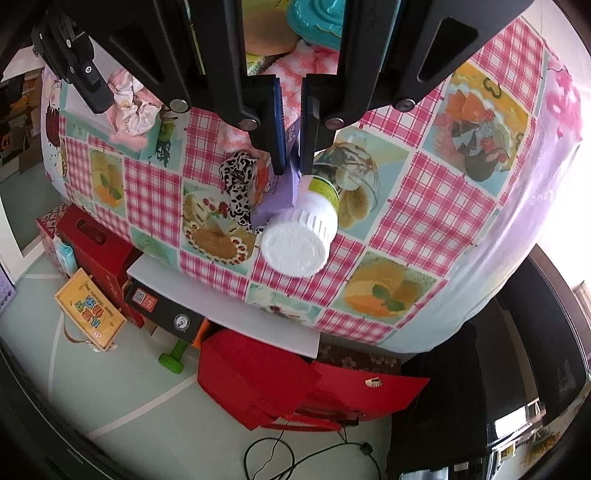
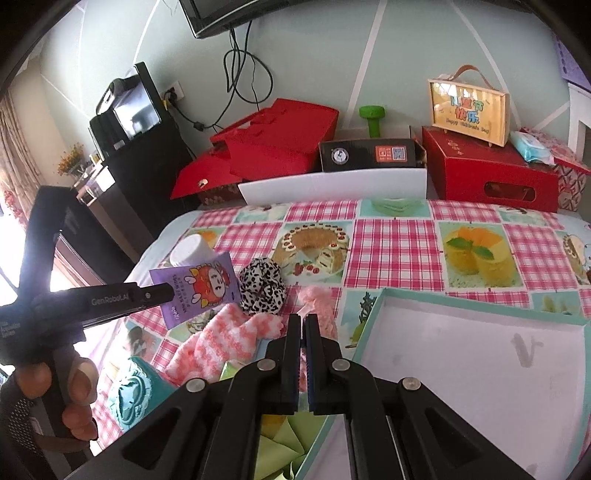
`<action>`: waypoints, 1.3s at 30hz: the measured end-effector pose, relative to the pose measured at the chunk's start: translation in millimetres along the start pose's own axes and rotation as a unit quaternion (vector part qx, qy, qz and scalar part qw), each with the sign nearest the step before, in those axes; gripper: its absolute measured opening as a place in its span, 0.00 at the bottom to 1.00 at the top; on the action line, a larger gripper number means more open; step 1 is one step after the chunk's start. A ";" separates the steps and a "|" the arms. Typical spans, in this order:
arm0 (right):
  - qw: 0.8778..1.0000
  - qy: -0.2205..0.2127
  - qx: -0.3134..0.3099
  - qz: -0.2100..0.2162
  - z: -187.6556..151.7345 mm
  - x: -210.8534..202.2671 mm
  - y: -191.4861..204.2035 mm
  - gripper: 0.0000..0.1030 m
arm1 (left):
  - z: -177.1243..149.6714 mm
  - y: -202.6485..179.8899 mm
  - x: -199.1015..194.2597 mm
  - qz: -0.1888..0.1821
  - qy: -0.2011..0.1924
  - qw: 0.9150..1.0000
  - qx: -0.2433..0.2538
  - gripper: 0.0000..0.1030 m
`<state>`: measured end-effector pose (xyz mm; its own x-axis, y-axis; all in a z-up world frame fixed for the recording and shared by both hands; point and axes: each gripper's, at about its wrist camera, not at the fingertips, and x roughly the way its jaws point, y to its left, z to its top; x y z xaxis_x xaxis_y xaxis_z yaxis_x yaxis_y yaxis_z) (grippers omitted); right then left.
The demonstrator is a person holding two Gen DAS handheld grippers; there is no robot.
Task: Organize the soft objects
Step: 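Lift the purple packet with the left gripper and carry it over the tray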
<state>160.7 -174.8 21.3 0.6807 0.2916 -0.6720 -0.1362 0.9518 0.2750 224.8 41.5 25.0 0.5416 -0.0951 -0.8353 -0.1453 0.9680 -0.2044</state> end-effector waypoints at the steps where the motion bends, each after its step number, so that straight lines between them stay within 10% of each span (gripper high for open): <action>1: 1.000 -0.001 0.000 0.000 0.1 -1.0 -0.2 0.03 | 0.4 0.1 -1.8 -0.002 -0.003 1.000 0.000 0.06; 22: 0.998 -0.051 0.016 -0.011 10.8 -44.5 -17.8 0.03 | -0.3 -13.1 -60.8 -0.047 -0.075 0.996 0.015 0.06; 39: 0.980 -0.100 0.111 -0.134 8.7 -105.5 -120.6 0.03 | -26.5 -100.9 -69.9 -0.107 -0.068 0.985 0.115 0.06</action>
<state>111.6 -321.2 65.0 0.8015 -0.0114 -0.5978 0.2110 0.9409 0.2649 179.6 -55.7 90.5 0.6484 -0.2862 -0.7054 0.1670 0.9575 -0.2351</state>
